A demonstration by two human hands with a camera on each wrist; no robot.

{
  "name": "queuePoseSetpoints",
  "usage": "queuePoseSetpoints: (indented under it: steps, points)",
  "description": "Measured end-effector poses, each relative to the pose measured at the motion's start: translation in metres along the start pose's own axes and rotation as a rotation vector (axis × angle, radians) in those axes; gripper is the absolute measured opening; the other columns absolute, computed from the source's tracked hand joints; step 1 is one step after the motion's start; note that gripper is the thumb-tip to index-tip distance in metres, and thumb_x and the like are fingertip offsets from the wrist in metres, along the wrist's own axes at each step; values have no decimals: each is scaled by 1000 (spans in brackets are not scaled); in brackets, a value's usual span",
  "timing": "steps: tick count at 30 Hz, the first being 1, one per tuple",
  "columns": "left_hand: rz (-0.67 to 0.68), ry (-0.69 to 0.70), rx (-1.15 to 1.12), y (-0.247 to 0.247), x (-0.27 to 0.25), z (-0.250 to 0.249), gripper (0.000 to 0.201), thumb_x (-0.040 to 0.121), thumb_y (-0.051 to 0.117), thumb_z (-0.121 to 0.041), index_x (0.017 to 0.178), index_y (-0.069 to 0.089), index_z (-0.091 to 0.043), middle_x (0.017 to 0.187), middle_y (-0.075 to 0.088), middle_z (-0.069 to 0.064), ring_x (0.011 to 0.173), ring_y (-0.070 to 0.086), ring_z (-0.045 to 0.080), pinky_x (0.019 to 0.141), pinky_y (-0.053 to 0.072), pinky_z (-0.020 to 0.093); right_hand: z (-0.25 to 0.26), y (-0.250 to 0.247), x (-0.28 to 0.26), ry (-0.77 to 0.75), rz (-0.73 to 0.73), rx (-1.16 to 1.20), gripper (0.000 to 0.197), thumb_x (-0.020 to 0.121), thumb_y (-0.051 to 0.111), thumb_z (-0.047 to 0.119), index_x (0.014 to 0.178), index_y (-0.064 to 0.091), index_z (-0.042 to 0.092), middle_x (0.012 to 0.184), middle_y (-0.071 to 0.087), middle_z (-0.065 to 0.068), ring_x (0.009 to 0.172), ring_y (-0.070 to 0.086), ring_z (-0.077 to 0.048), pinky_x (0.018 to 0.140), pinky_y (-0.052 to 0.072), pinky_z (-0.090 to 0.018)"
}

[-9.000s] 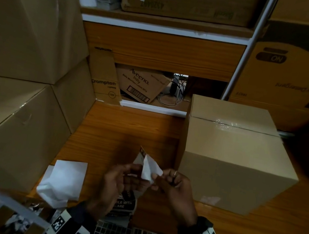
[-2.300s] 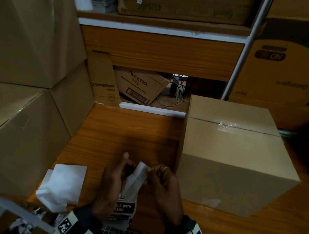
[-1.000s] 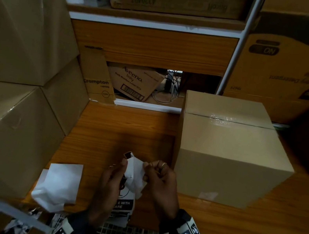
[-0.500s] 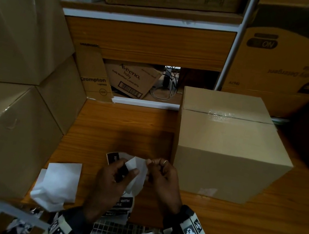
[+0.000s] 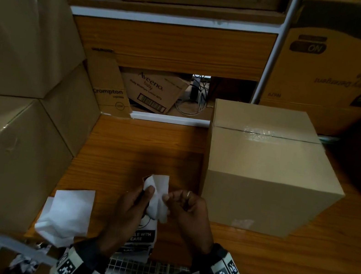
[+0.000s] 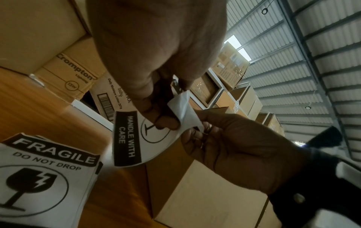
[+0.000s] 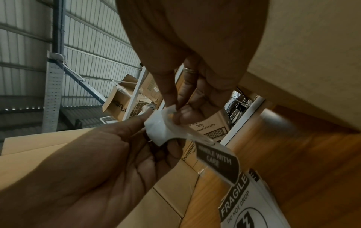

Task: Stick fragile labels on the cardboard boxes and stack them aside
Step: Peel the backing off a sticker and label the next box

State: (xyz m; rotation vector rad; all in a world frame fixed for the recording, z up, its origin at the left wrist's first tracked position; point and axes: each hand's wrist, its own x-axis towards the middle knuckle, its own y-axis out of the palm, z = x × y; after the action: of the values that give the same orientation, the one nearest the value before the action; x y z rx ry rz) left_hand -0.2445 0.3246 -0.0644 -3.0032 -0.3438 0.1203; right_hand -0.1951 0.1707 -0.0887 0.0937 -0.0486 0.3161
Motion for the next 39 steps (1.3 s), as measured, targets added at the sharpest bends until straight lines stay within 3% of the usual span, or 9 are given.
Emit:
queuePoseSetpoints:
  steps: [4,6,10,13,20,23,27,33,39]
  points:
    - [-22,-62,-71,9,-7,-10,28,103,44,-41,92,63,-23,81,66,1,71,63,-3,61,47,5,-1,0,2,9,-20,-10,23,98,66,10,79,66,-2,80,70,-20,76,68,-33,72,57,-47]
    - [23,-75,-73,10,-11,-18,23,106,44,-25,88,59,-27,68,66,-12,64,62,-14,56,45,2,-4,-2,1,19,-34,-11,23,98,65,8,80,64,-6,80,68,-22,75,67,-32,73,56,-45]
    - [74,53,72,7,0,-11,25,93,65,-54,92,73,-30,81,75,1,78,72,17,72,60,41,0,-2,-1,2,-1,-30,19,98,66,10,80,68,3,74,70,-8,68,65,-18,65,55,-31]
    - [30,88,119,6,1,-8,24,92,63,-41,95,71,-19,88,75,9,84,73,27,76,57,57,4,0,-1,-8,39,-24,22,99,65,10,77,67,12,69,69,-3,65,65,-16,64,54,-30]
    - [41,4,78,2,5,-9,28,92,62,-32,98,72,-6,94,74,18,93,70,36,85,57,54,-5,-2,2,38,38,8,30,101,59,6,71,55,2,67,55,-4,66,53,-17,64,45,-33]
    - [78,-60,-29,0,9,-9,19,99,58,-13,109,73,-6,103,78,10,99,74,25,78,60,28,0,-4,2,73,43,38,37,102,56,1,66,52,12,62,51,7,62,48,-10,63,42,-28]
    - [97,-86,-85,1,9,-10,20,99,56,-10,110,72,-17,105,79,-3,100,74,15,76,58,21,4,-8,3,125,35,83,46,102,54,-1,61,49,19,57,47,8,56,44,-8,60,40,-24]
    - [31,-101,-89,0,7,-1,25,91,64,-27,113,74,-22,106,78,5,104,70,36,91,56,54,4,-6,-2,188,2,146,44,104,52,6,61,45,11,62,42,-5,61,41,-17,59,38,-26]
    - [-34,-105,-166,-12,4,1,23,94,62,-23,112,76,-16,108,77,13,103,71,30,87,55,41,17,1,-8,237,105,169,43,108,46,33,83,66,3,80,70,-12,77,70,-25,74,59,-34]
